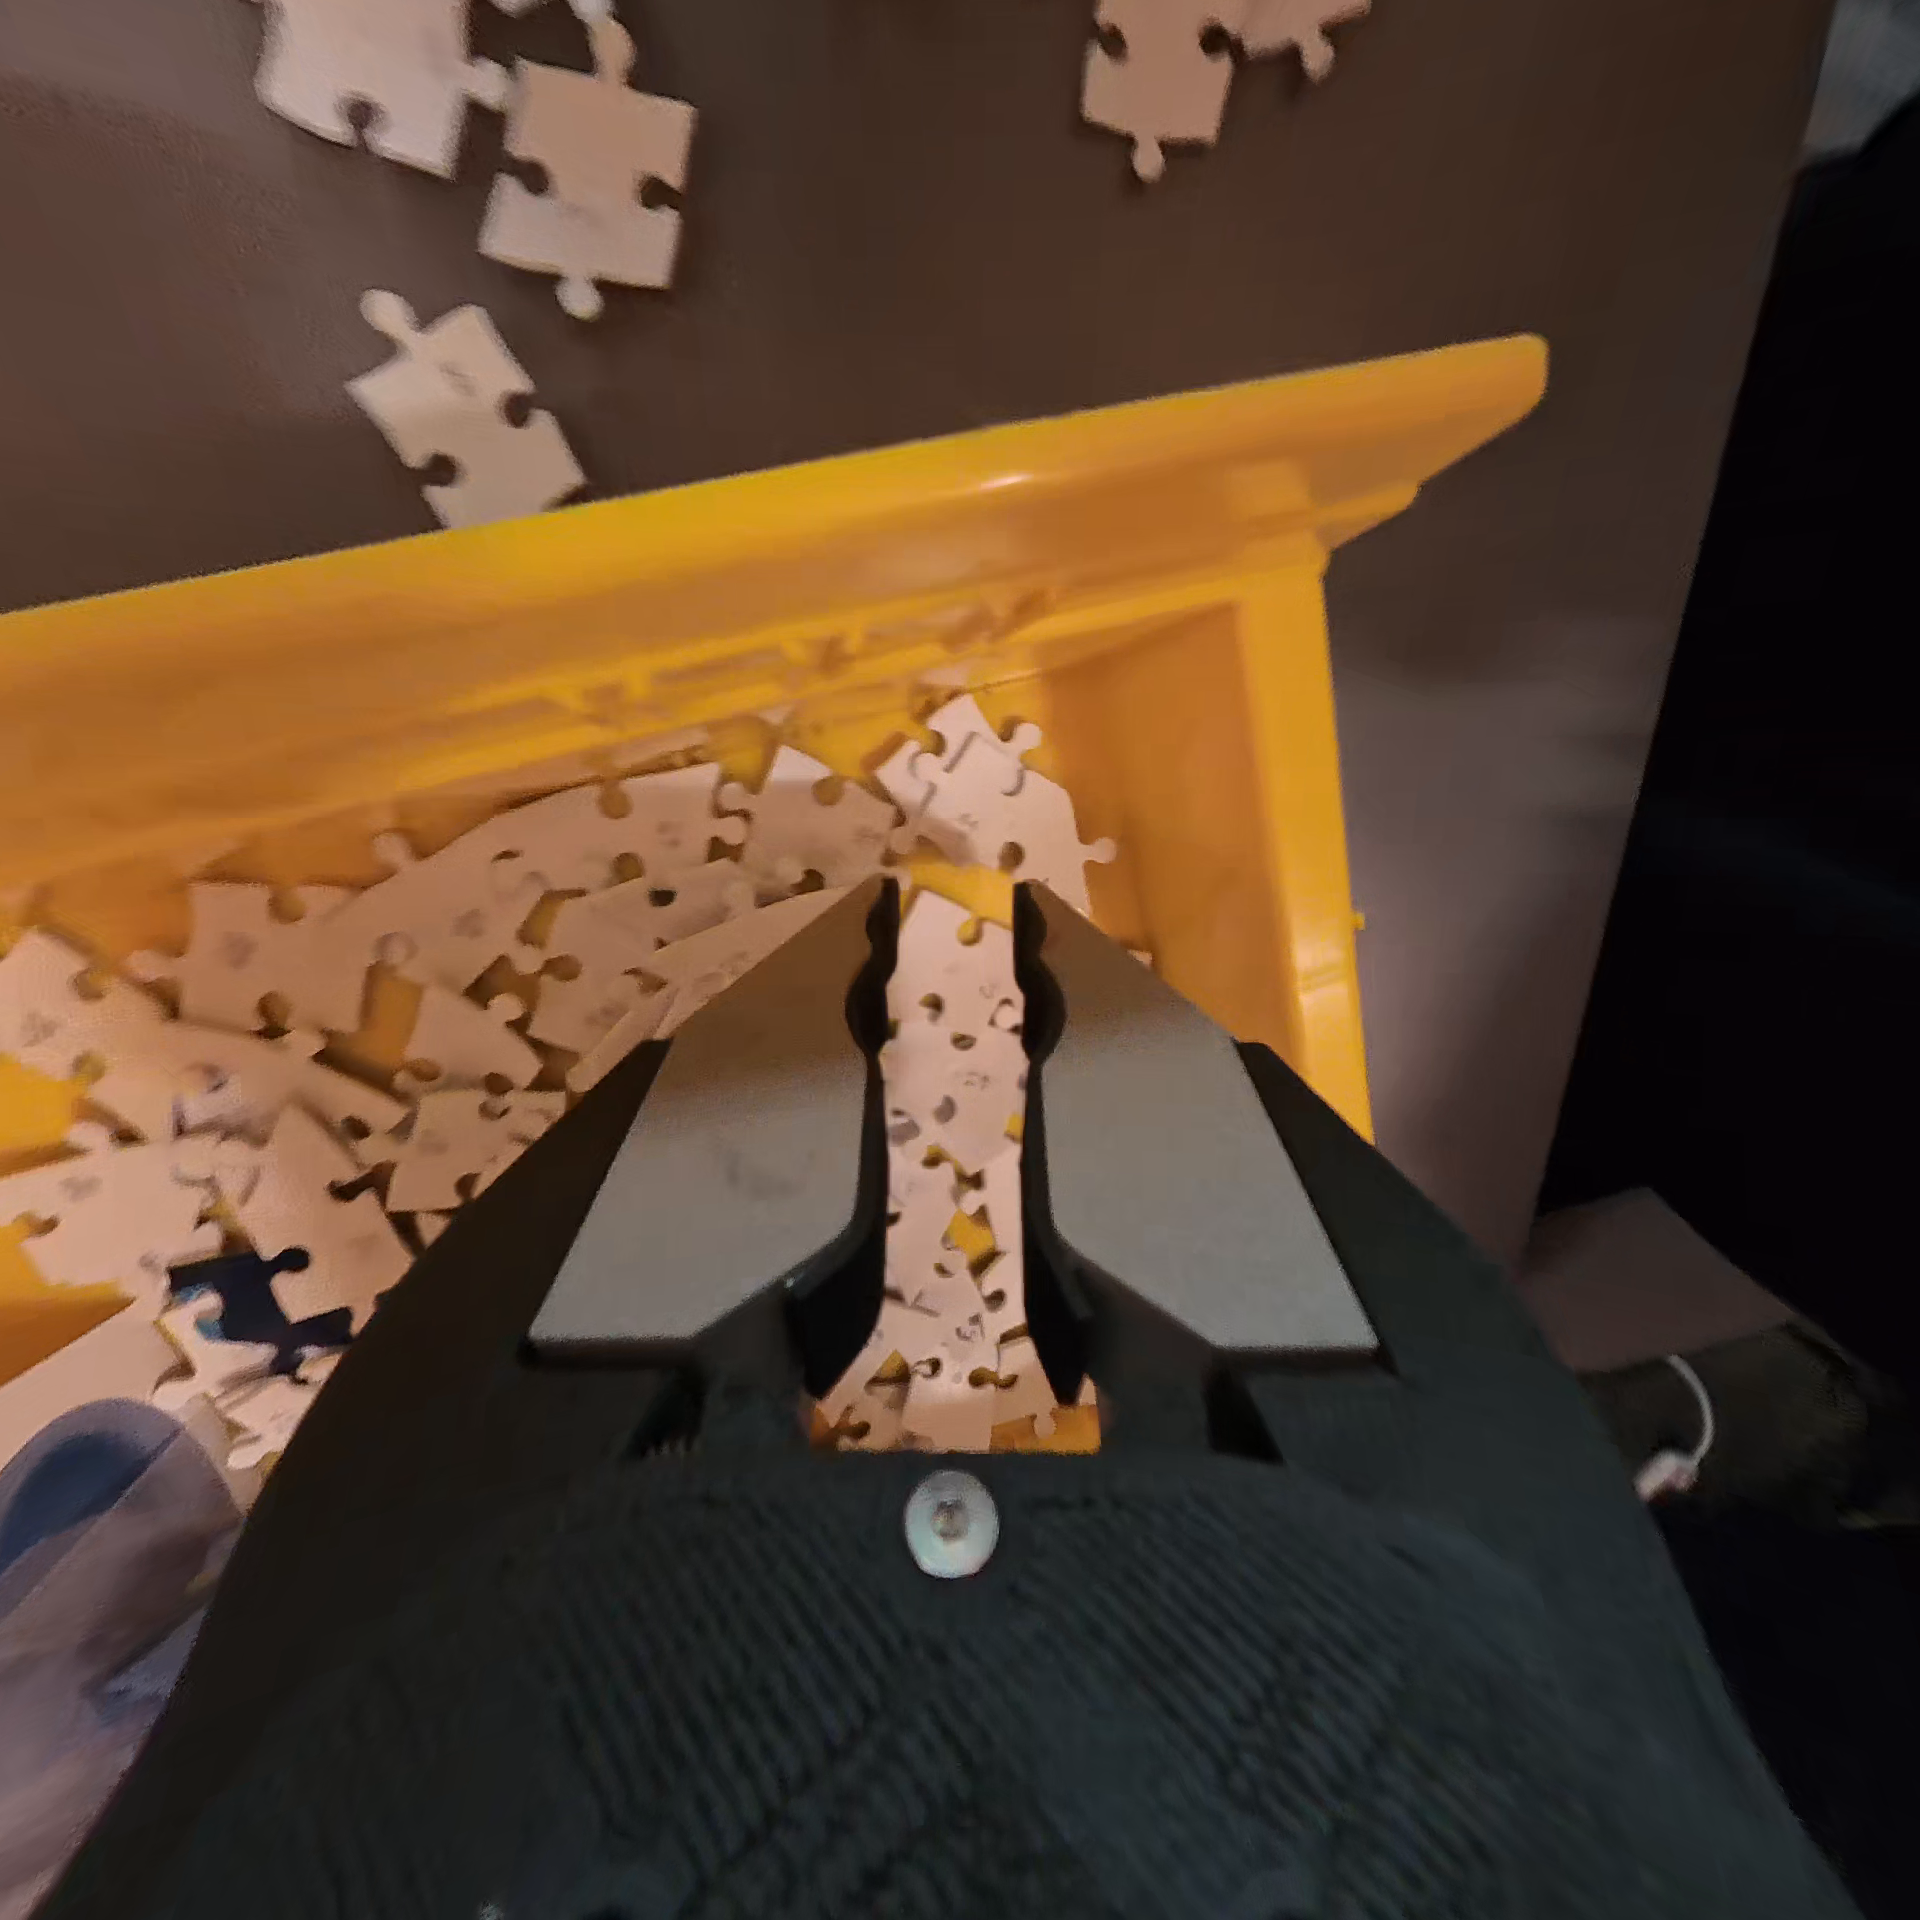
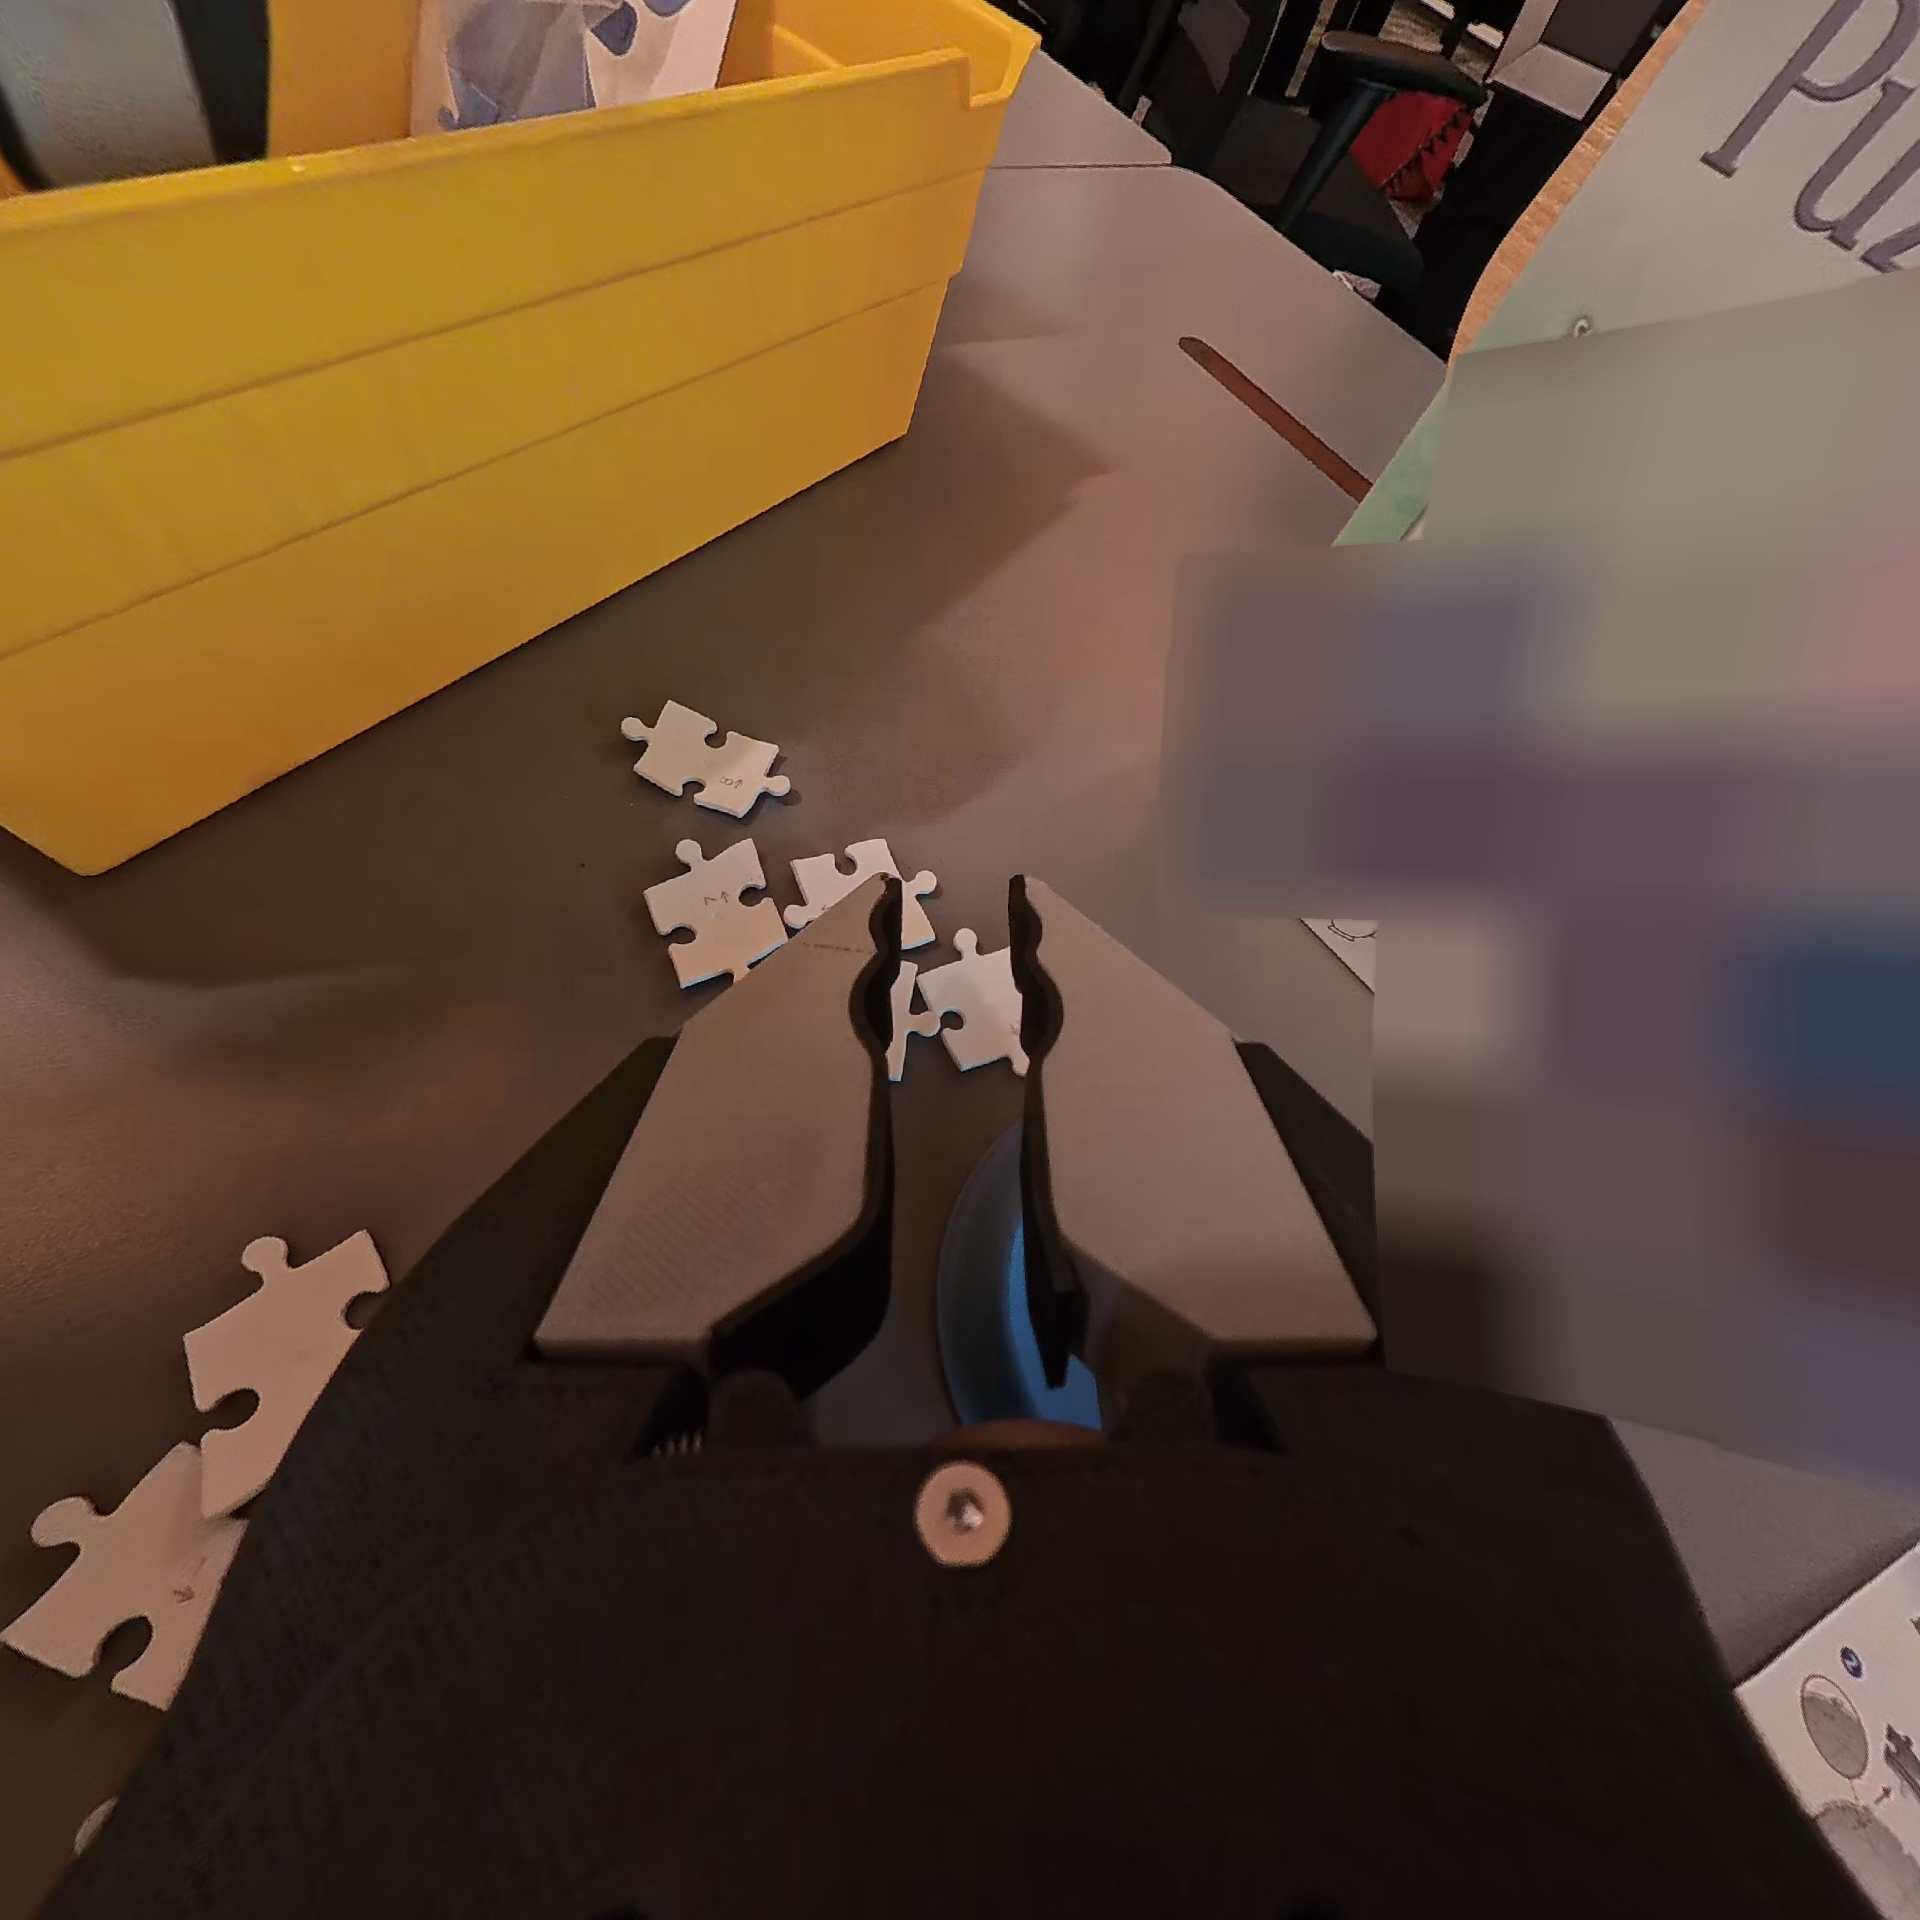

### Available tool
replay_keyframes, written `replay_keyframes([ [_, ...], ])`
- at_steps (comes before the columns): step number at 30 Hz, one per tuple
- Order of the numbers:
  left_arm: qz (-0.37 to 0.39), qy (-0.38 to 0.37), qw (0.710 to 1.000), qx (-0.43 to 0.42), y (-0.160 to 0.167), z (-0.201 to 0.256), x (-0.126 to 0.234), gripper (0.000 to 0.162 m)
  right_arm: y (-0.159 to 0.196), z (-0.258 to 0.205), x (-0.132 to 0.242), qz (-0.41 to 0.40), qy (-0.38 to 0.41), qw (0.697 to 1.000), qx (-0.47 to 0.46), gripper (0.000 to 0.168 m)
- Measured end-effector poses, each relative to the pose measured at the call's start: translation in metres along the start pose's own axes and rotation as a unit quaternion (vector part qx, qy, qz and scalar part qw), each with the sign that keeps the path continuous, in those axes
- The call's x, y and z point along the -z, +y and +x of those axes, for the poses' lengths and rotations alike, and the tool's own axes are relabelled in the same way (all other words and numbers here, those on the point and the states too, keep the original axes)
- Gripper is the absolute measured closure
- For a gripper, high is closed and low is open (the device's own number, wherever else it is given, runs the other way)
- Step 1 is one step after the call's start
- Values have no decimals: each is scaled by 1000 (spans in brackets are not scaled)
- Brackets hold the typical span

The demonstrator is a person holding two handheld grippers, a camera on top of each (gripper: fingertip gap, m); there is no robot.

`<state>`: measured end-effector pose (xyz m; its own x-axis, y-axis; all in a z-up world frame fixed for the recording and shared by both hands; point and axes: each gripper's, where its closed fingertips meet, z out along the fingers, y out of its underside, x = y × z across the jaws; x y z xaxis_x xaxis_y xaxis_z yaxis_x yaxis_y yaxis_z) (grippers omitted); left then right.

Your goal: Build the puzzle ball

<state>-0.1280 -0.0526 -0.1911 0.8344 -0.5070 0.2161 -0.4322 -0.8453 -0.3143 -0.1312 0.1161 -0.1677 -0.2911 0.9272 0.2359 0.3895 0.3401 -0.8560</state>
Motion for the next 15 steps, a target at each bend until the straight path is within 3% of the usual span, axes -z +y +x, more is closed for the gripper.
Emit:
replay_keyframes([
  [5,-34,-19,999,-29,6,4,-11,147,0,0,0,0,0,1000,1,151],
  [11,-54,-76,995,25,16,-23,-5,152,0,0,0,0,0,1000,-1,151],
  [15,19,15,1000,18,-10,7,1,153,0,0,0,-1,0,1000,0,151],
])
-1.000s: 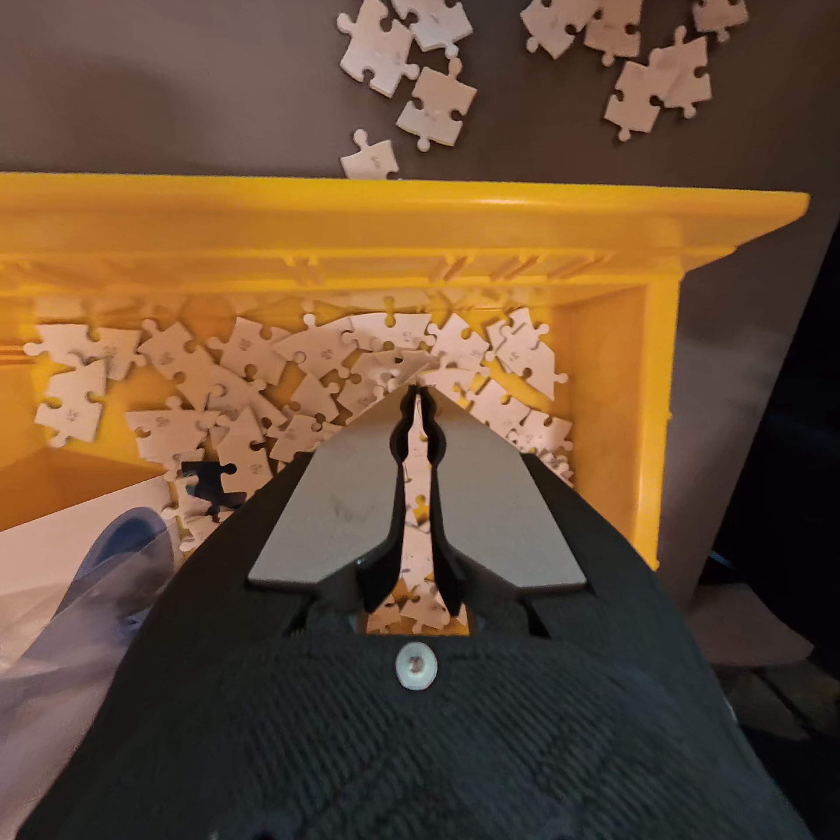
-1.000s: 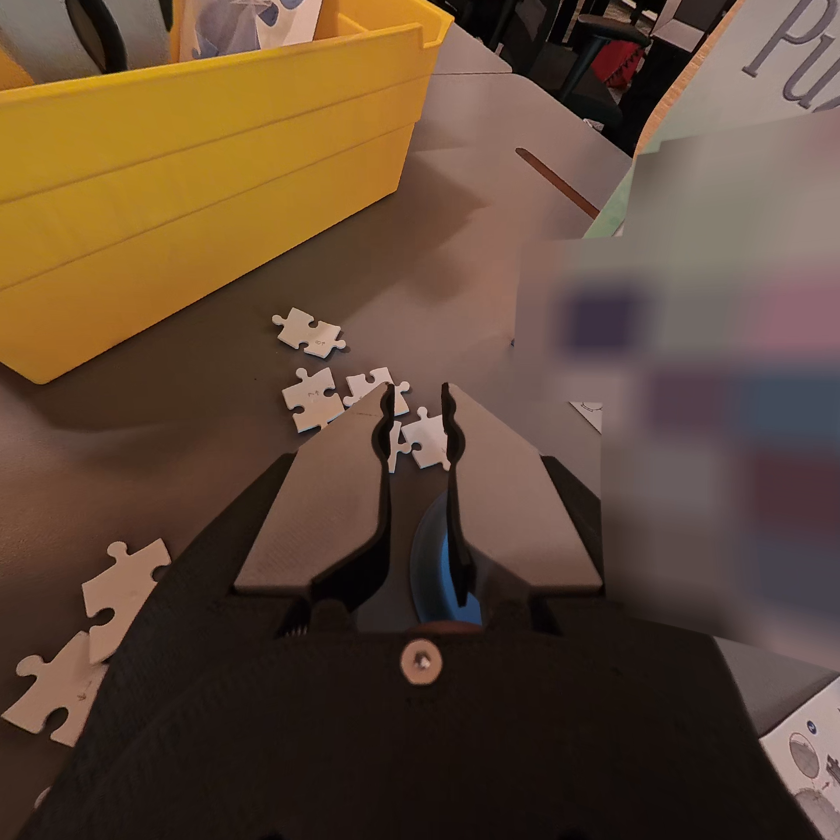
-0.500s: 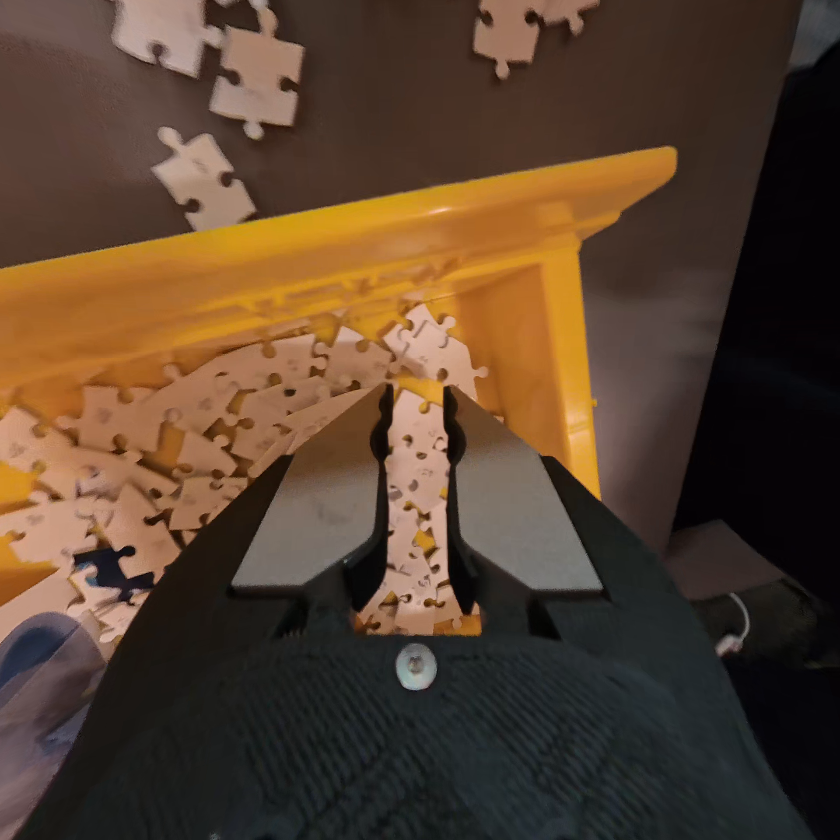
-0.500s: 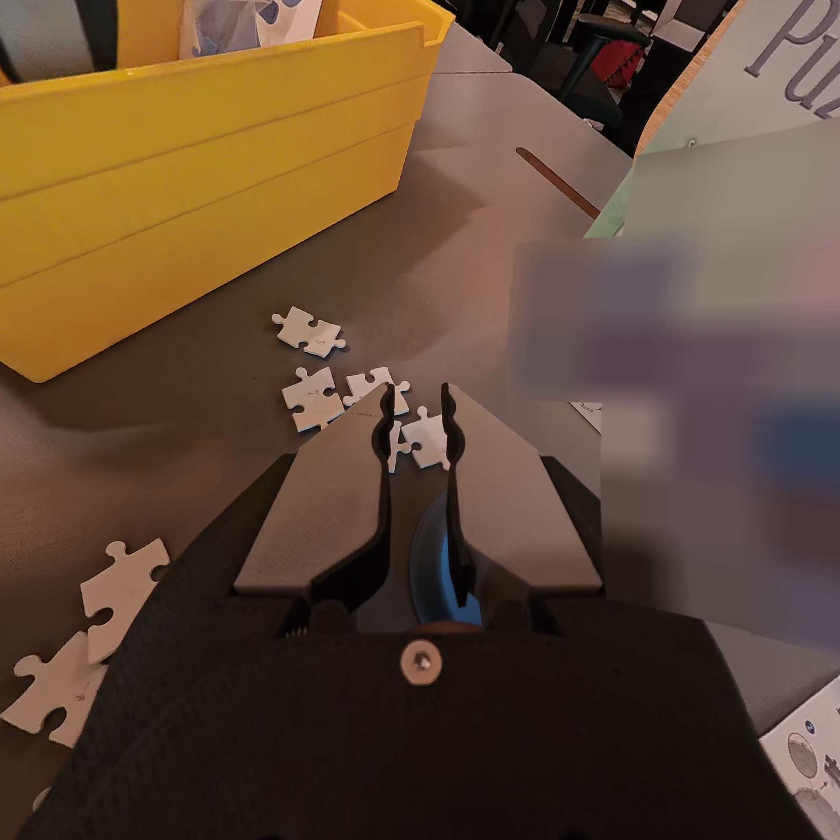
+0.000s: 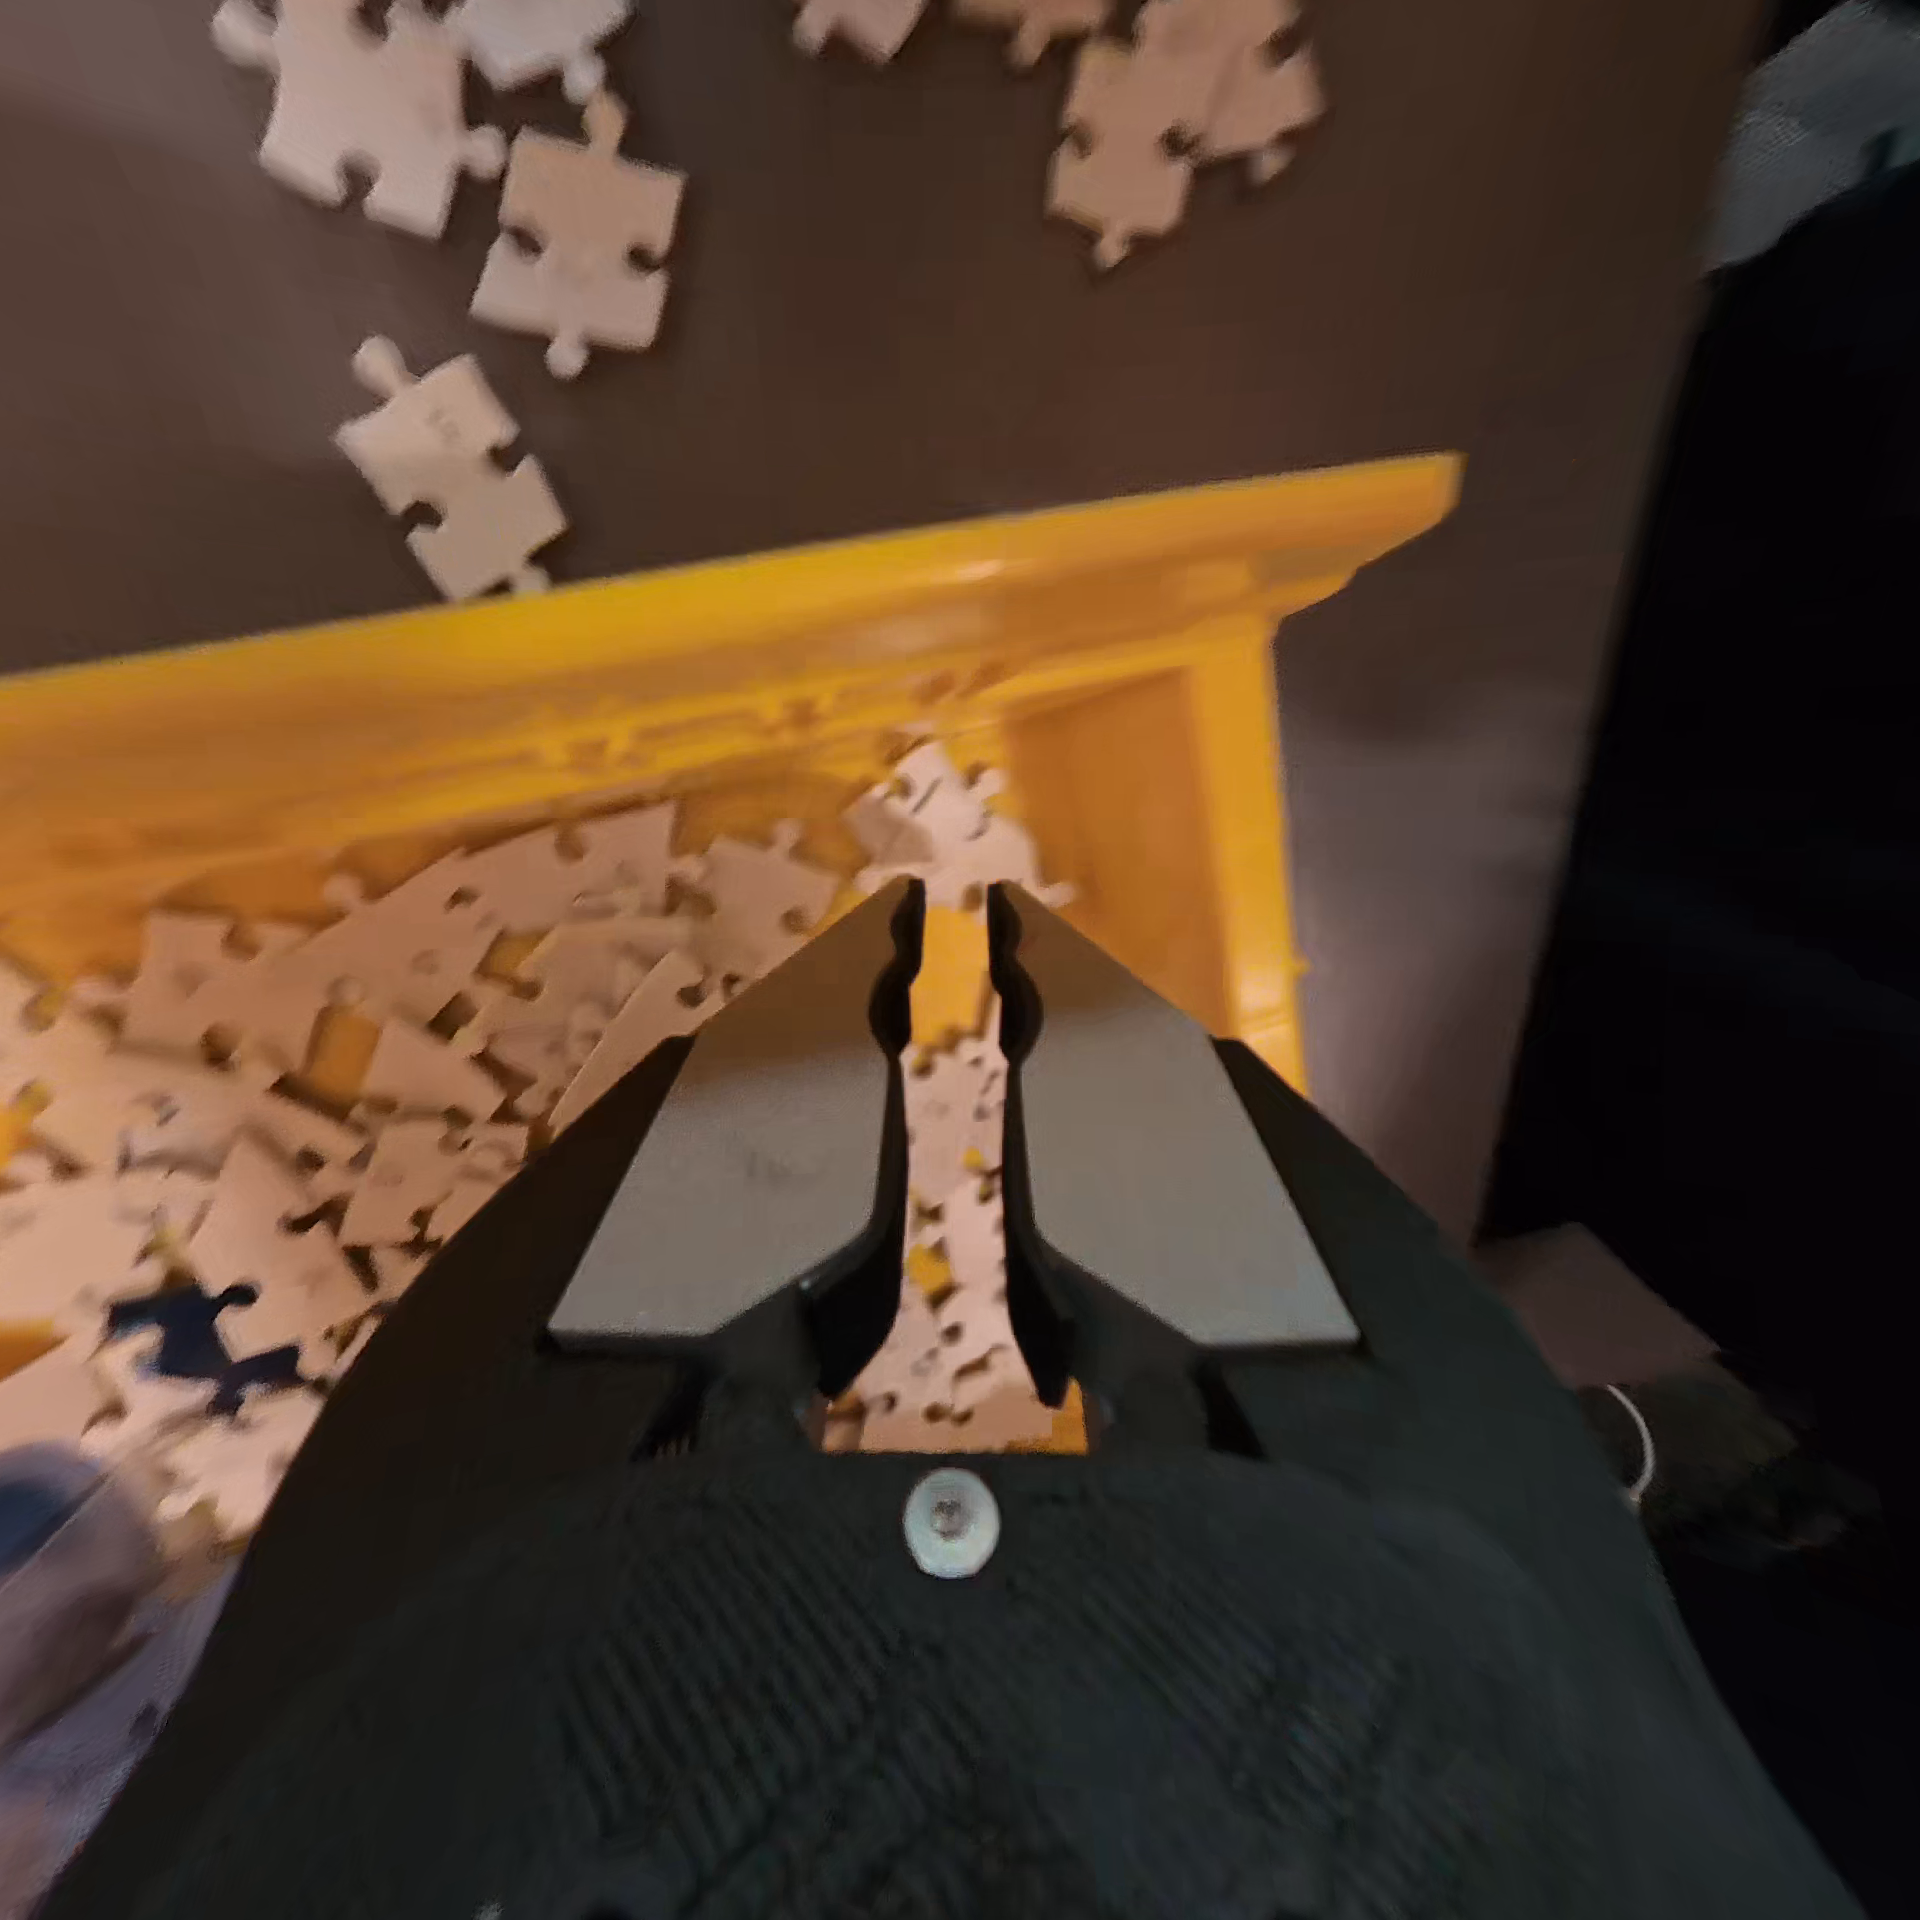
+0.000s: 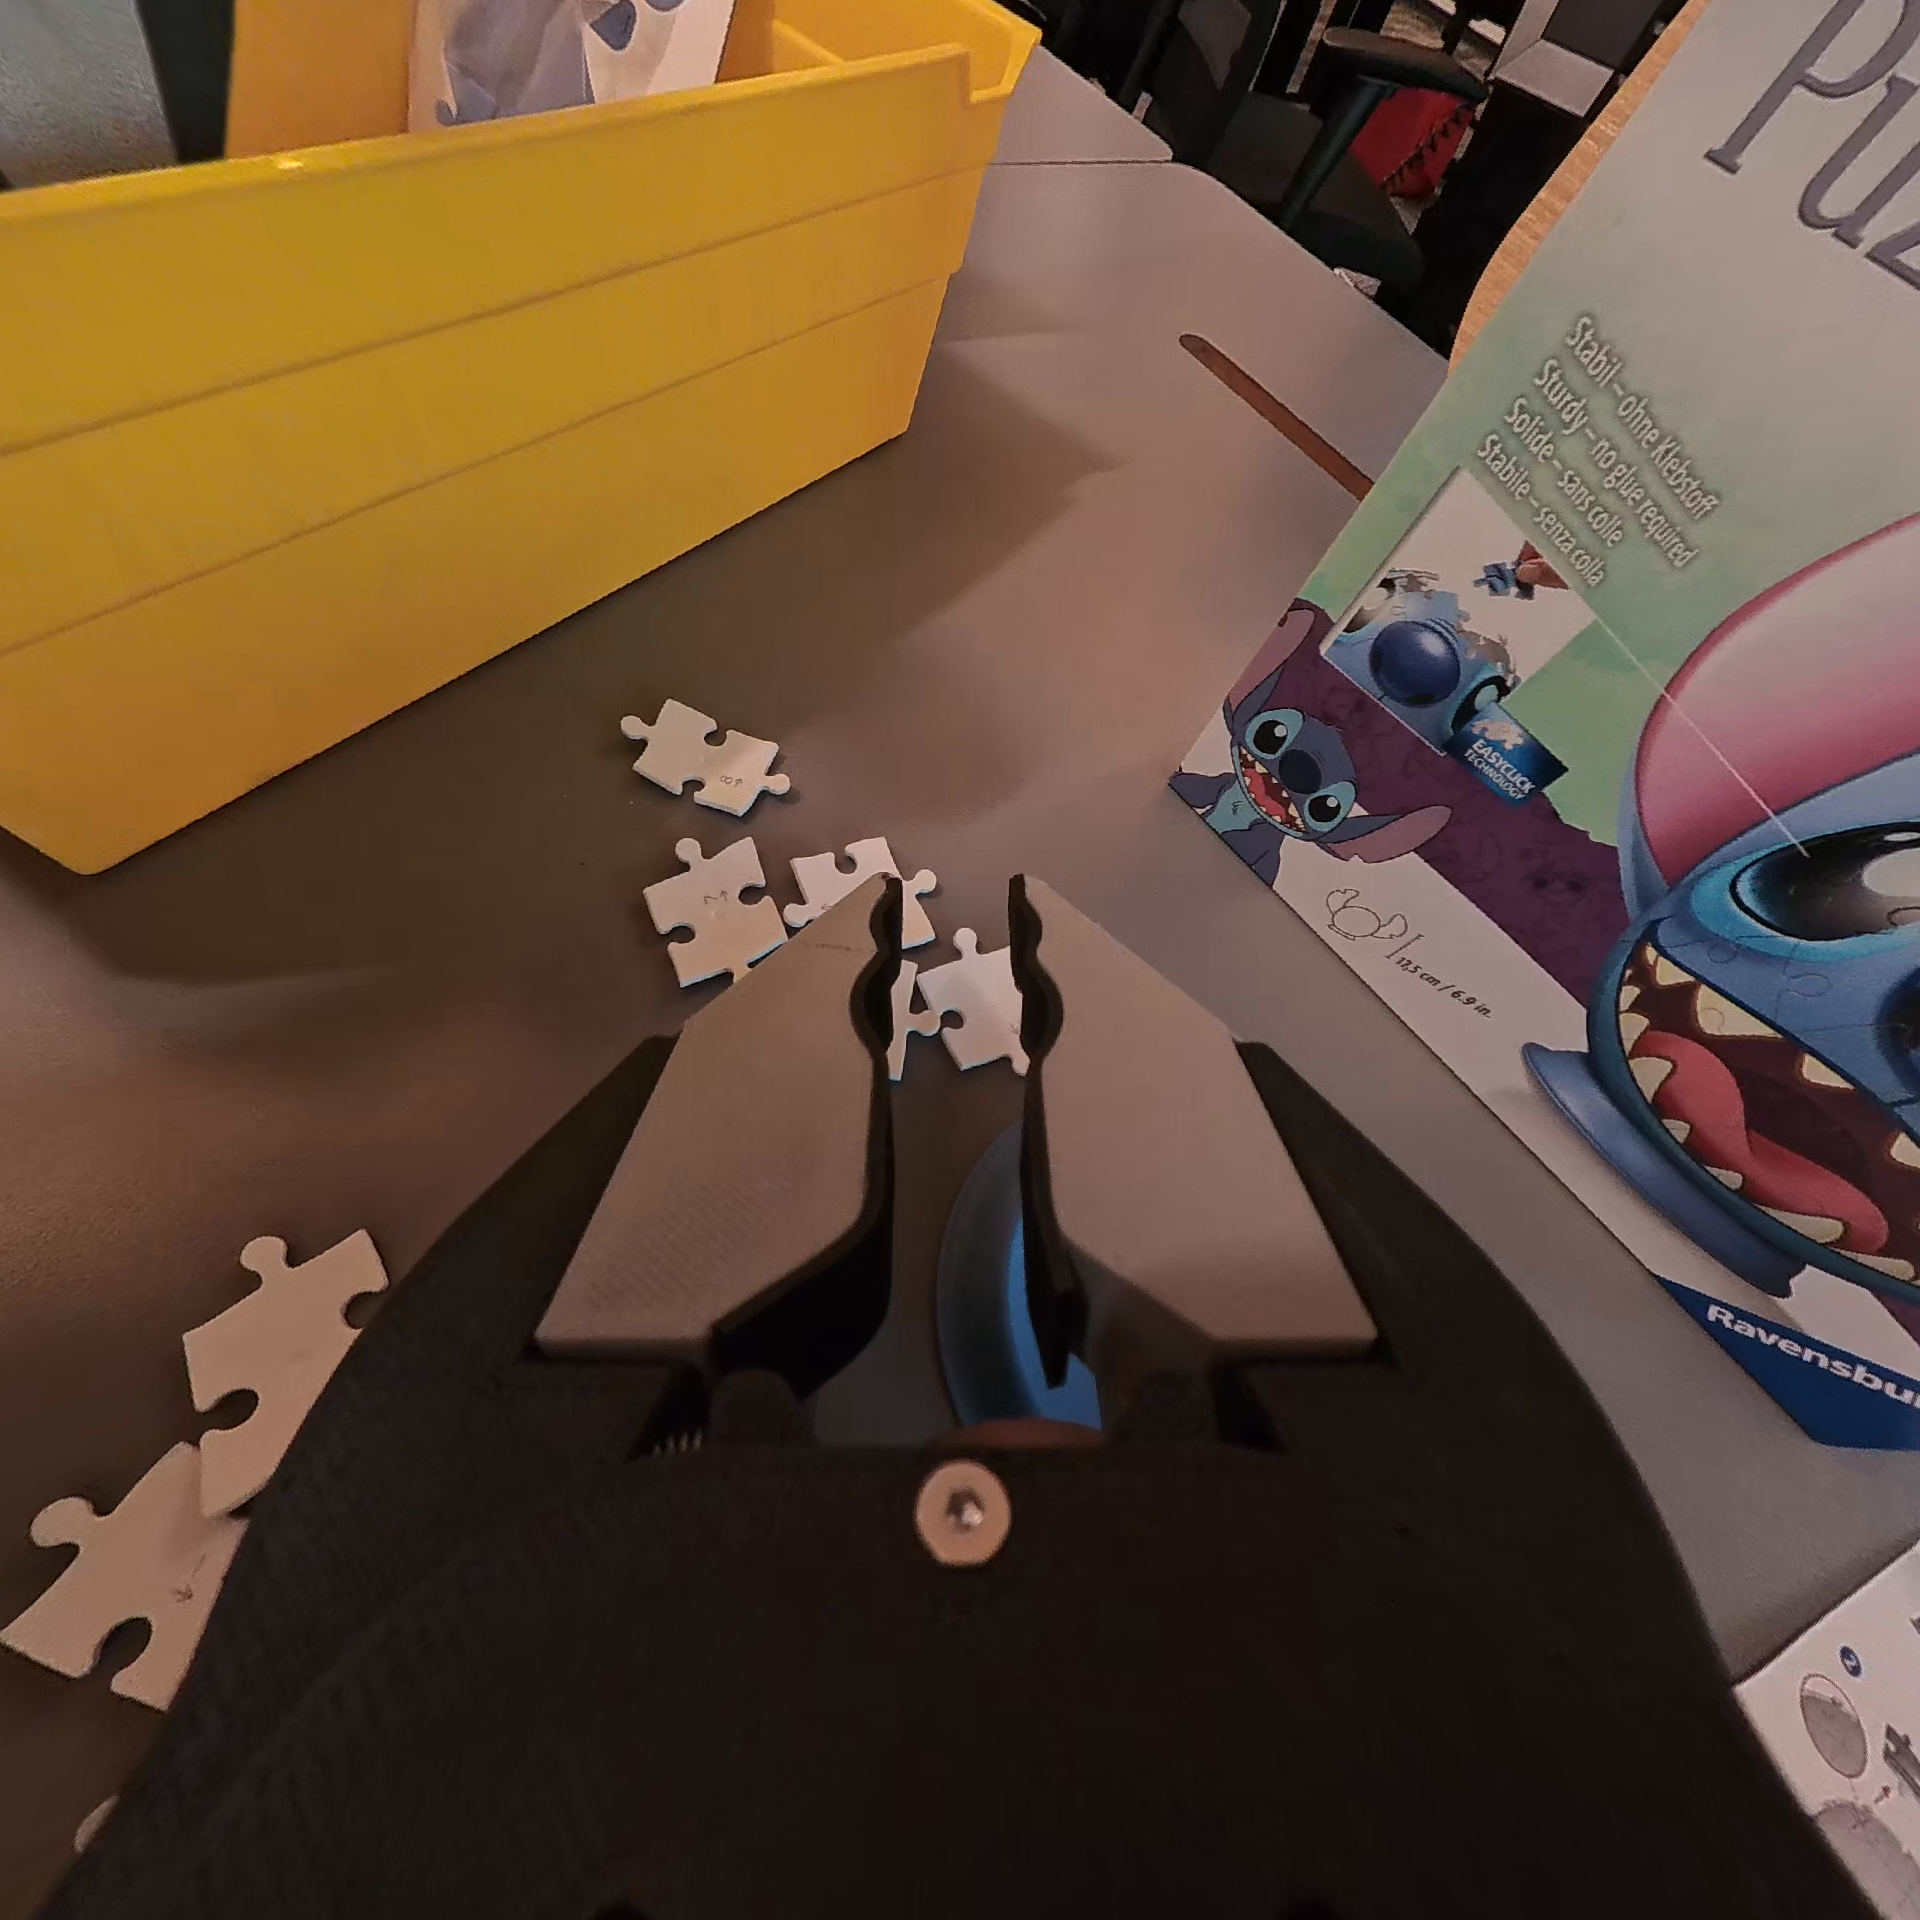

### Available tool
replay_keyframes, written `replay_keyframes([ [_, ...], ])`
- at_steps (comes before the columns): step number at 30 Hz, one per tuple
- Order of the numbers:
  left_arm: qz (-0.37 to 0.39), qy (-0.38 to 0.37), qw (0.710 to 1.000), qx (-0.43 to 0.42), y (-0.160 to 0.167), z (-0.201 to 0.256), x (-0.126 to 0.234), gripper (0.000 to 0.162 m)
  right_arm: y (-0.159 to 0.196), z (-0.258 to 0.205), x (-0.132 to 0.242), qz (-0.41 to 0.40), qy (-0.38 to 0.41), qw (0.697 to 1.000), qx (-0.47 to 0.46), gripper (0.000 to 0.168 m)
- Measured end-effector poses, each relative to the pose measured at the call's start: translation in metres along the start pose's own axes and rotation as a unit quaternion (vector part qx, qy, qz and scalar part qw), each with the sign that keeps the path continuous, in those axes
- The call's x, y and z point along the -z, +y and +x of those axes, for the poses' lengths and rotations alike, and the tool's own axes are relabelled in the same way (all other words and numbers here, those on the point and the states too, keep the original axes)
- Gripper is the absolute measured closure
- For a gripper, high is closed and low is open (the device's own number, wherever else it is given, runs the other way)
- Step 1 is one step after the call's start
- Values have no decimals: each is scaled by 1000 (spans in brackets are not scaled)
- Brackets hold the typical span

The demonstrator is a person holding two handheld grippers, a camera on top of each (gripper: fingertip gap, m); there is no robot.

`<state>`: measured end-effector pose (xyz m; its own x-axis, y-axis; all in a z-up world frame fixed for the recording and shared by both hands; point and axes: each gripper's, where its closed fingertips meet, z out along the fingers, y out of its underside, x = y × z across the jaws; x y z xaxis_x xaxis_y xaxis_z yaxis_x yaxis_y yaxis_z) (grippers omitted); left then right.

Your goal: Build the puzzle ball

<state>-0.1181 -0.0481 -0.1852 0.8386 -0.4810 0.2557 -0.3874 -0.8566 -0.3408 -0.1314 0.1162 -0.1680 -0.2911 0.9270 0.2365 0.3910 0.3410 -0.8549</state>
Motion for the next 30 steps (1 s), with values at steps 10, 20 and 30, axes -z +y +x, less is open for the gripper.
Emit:
replay_keyframes([
  [10,-81,-59,995,-19,23,-9,-15,162,0,0,0,0,1,1000,1,151],
  [20,-24,3,1000,-14,6,6,-3,162,0,0,0,0,0,1000,1,151],
  [30,-64,-17,998,-6,19,-3,-15,162,0,0,0,0,1,1000,1,151],
])
